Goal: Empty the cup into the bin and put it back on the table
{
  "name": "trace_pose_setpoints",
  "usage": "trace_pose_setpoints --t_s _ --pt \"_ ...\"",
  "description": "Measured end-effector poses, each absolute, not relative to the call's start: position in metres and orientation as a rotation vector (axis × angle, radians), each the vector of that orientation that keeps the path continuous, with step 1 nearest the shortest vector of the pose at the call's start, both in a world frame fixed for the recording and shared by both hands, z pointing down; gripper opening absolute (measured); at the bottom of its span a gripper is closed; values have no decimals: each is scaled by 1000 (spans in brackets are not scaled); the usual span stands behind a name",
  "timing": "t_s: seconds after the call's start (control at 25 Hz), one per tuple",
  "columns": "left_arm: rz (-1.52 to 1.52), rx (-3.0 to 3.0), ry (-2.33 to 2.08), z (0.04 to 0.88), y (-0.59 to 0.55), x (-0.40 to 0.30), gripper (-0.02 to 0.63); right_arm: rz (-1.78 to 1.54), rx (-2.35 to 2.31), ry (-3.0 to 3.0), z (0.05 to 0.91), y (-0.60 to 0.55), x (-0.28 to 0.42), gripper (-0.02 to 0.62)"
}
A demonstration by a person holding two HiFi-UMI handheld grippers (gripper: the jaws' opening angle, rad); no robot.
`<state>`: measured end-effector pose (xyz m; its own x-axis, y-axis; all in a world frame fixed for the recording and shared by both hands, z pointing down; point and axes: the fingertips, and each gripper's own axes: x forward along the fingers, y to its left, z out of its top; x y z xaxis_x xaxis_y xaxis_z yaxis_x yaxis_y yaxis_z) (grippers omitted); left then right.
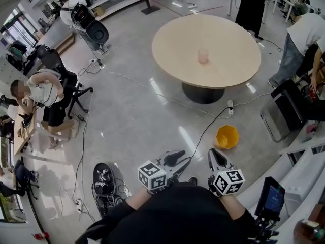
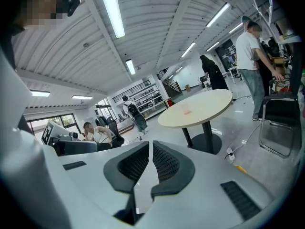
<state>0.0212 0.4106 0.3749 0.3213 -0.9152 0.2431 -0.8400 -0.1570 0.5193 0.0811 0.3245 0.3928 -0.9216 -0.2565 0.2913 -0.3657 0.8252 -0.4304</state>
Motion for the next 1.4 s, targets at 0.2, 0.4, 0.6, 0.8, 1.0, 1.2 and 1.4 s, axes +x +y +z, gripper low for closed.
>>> trace_pose_setpoints --t_s 0.2,0.4,0.6,0.8,1.0,1.2,1.4 --pt "-156 2058 -1523 375 392 -11 53 717 541 -2765 395 304 54 34" --pt "-205 2092 -1512 369 373 -71 44 699 575 -2770 392 289 0 34" --pt "-257 2111 -1485 362 359 -136 44 666 609 -2760 387 281 -60 34" --pt "-311 2115 -1426 365 348 -193 46 653 692 -2731 386 272 -109 34" --pt "-378 2120 -1366 368 342 -237 66 623 724 -2722 383 271 -147 34" --pt "-408 2103 -1323 374 325 -257 99 641 777 -2690 388 257 -157 34" --pt "-377 2109 -1287 380 289 -262 135 691 779 -2689 401 224 -173 34"
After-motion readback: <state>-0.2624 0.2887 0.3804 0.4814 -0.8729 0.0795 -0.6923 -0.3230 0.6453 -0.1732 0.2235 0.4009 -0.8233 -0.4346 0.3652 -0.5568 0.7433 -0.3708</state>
